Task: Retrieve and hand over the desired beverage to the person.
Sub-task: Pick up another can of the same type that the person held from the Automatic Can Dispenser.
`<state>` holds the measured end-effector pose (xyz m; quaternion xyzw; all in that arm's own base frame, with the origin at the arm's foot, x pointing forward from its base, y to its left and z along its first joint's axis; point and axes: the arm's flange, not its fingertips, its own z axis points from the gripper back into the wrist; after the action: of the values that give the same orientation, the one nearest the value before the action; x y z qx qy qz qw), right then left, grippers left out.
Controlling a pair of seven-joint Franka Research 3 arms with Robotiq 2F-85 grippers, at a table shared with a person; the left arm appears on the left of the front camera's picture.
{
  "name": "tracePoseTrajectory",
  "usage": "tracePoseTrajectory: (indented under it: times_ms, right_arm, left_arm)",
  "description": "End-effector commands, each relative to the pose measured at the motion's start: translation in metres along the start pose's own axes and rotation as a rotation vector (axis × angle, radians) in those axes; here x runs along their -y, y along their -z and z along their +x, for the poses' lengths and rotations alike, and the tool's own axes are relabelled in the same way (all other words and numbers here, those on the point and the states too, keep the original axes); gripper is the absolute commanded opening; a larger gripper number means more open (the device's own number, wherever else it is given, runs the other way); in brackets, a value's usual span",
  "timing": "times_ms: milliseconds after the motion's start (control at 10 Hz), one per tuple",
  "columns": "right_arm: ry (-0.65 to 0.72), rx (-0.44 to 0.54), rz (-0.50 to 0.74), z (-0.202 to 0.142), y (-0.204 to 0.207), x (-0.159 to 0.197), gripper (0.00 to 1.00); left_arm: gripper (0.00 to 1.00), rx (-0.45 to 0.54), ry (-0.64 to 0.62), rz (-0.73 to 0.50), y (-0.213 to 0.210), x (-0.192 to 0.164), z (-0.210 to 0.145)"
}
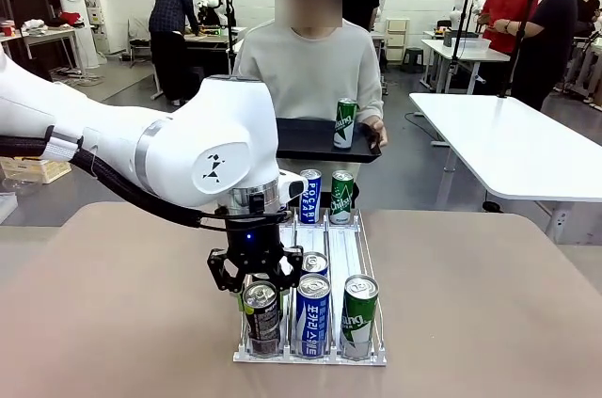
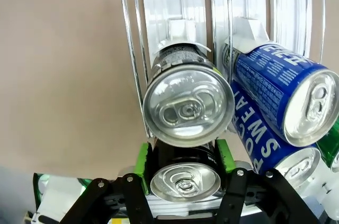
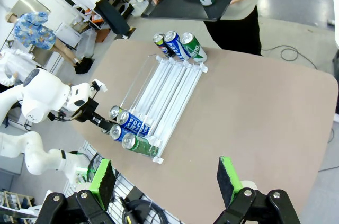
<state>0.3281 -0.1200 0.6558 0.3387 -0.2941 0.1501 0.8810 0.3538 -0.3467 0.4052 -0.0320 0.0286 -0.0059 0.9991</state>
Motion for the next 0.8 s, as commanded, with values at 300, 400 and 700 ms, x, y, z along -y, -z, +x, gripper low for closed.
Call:
tracePoseTrajectory:
  times_ms: [300, 400, 700]
  right_arm:
    - [0.004, -0.004, 0.007, 0.001, 0.0, 0.001, 1.0]
    - [0.004, -0.004, 0.007, 0.001, 0.0, 0.001, 1.0]
    - [0.004, -0.004, 0.007, 0.001, 0.0, 0.001, 1.0]
  left_arm:
    - [0.15, 0.025, 0.065, -0.003, -0.117, -0.006, -0.014]
    - [0.15, 0.03, 0.054, -0.008, -0.146, -0.009, -0.011]
    - [0.15, 0.078, -0.012, 0.009, -0.213, -0.016, 0.004]
